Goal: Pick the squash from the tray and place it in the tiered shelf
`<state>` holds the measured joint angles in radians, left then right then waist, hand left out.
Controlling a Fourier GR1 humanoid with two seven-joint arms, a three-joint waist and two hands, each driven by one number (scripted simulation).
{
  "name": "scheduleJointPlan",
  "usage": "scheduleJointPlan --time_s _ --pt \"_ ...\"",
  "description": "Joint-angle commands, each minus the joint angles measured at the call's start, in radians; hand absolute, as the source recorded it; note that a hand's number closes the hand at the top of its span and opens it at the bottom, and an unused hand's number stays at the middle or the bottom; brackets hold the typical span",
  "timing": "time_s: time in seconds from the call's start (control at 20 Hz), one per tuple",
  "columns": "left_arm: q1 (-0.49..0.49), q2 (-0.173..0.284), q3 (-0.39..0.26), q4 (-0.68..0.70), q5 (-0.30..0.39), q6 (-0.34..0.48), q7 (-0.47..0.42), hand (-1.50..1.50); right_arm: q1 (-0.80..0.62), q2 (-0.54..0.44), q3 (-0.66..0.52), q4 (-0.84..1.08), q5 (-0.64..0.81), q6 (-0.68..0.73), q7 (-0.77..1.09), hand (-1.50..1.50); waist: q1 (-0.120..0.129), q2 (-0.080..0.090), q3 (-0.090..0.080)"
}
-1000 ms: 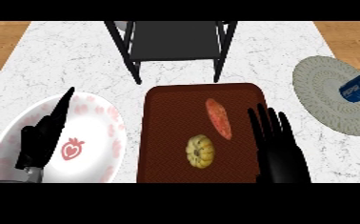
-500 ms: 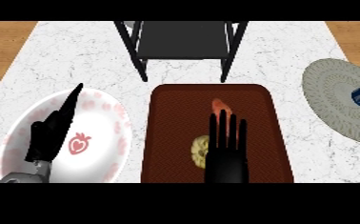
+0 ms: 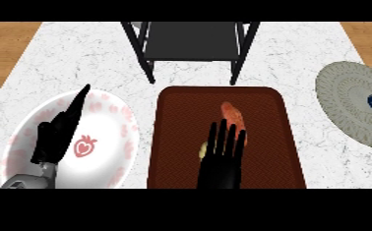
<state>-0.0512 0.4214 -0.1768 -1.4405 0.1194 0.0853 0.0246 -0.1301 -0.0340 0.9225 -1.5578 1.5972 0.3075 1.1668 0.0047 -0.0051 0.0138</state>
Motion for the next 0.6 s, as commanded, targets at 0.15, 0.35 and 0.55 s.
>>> scheduleJointPlan --time_s 0.15,0.35,0.55 --pt "0.044 -0.053 -0.043 0.042 0.009 -0.024 0.009 0.0 -0.017 0.033 0.03 0.04 0.06 0.106 0.265 -1.5 0.0 0.005 -0.015" --pt "0.014 -0.084 -0.06 0.06 -0.016 -0.002 0.023 0.0 -0.002 0.033 0.031 0.065 0.082 0.113 0.259 -1.5 -0.01 0.007 -0.015" --pt "0.025 -0.082 -0.051 0.044 0.001 -0.018 0.041 0.0 0.018 0.033 0.024 0.069 0.082 0.122 0.267 -1.5 -0.004 0.005 -0.014"
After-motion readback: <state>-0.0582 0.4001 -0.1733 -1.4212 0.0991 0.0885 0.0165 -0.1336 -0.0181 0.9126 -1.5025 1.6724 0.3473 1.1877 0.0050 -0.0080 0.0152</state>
